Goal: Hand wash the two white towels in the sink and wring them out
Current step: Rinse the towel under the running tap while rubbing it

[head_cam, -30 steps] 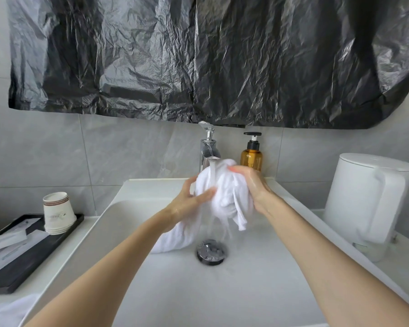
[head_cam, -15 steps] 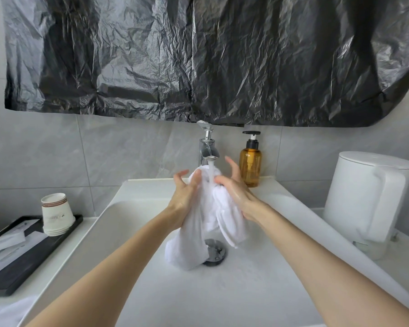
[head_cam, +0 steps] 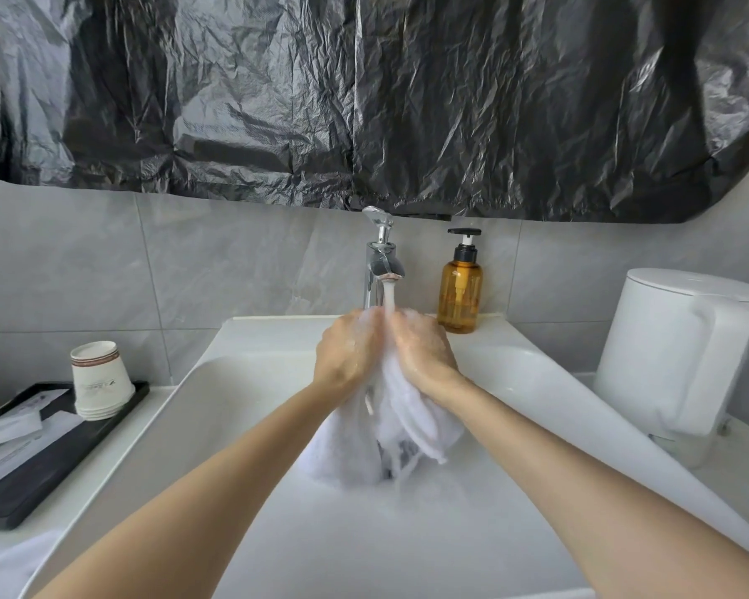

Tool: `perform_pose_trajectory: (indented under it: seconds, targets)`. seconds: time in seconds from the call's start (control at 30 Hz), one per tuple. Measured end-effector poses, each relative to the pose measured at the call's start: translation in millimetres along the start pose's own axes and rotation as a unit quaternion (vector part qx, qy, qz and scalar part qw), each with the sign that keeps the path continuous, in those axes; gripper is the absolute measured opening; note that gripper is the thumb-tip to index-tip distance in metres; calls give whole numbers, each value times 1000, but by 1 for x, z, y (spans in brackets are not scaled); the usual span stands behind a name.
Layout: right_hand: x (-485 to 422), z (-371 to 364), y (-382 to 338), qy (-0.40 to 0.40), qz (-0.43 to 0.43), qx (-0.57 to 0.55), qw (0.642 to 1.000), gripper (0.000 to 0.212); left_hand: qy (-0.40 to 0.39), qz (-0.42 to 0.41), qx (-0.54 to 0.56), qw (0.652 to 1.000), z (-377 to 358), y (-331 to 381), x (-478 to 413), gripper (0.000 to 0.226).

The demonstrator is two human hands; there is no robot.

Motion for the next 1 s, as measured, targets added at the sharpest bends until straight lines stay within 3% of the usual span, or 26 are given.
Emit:
perform_pose_trajectory:
  seconds: [0.07,0.13,0.2,0.33,0.47,0.6,0.63,0.77,0.9,1.0]
  targets:
    - [1,3,-3,-10,33,104,994,37,-21,10,-40,999,0,0,3,27]
    - [2,13,-3,-2,53,149,987,32,-82,-16,90,992,-8,-2,5,36]
    - [1,24,0,19,55,77,995,36,-148,-3,236,960,-17,-6,8,45]
    - [-7,45,9,85,41,-152,984,32,-217,-33,200,955,-26,-10,9,65]
    - [-8,56,19,129,6,-275,953,27,-255,29,222,940,-26,-30,10,75]
    - [-16,52,29,113,-22,-334,936,27,-168,16,314,934,-19,-31,-1,21]
    - [-17,52,28,105,-22,-330,938,29,-134,23,339,931,-17,-29,-1,17]
    - [-14,35,18,4,16,-268,963,41,-67,60,442,893,-16,-35,-11,49]
    - [-3,5,-5,-66,76,-90,991,31,-93,22,444,891,-13,-33,-18,82]
    - [3,-11,1,-68,62,-28,995,34,-129,-4,384,914,-16,-28,-11,67]
Point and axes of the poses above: each hand's wrist, its own x-axis away from the middle knuckle, its own z-axis out of the back of the hand, y = z × x, the point moved 6 cm from there along -x, towards the middle knuckle, and after that the axes turned 14 degrees about -y, right-handed, at the moved point
